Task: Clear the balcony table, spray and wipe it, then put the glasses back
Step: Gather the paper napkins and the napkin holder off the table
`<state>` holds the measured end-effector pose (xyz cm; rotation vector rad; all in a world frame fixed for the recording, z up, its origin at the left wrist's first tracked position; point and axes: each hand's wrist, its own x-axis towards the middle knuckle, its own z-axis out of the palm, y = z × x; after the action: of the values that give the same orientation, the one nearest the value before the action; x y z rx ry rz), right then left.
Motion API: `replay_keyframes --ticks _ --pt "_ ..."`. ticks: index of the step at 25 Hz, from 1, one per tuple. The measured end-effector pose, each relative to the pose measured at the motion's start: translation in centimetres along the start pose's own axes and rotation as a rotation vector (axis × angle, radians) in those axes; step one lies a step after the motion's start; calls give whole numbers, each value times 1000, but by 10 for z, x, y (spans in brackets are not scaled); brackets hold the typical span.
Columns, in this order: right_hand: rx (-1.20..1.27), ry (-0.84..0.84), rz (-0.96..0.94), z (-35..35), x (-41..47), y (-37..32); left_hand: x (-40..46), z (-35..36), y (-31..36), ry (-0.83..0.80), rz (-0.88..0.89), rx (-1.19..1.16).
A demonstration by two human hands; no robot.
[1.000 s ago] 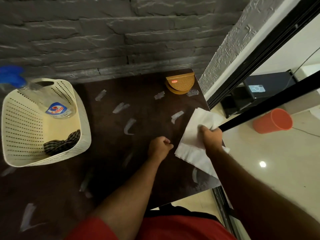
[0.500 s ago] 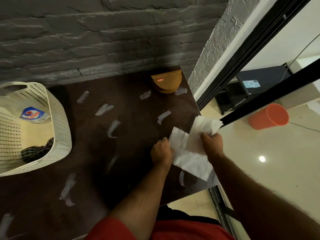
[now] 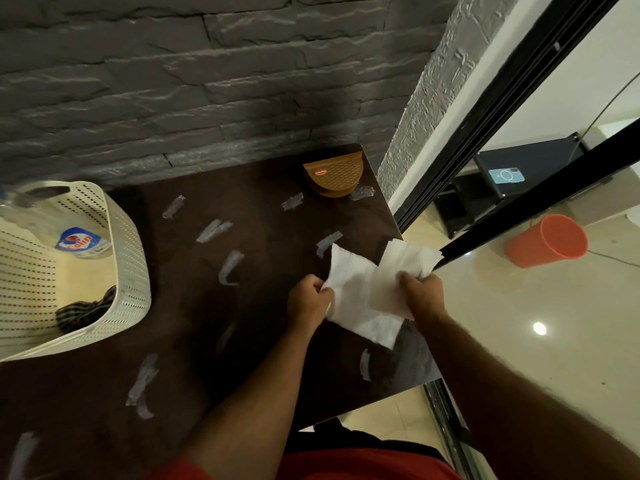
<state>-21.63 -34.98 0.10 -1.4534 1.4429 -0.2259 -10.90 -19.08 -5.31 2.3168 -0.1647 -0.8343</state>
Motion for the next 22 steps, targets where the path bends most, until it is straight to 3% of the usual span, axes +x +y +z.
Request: replay_keyframes --ticks 6,11,22 --pt "-17 -105 -56 43 -22 -6 6 -92 -73 256 -191 -275" --pt "-67 -279 -81 87 -57 -8 -4 -136 -132 303 -311 -232" --pt "-163 -662 -48 168 -117 -7 -18 -166 -179 265 -270 -228"
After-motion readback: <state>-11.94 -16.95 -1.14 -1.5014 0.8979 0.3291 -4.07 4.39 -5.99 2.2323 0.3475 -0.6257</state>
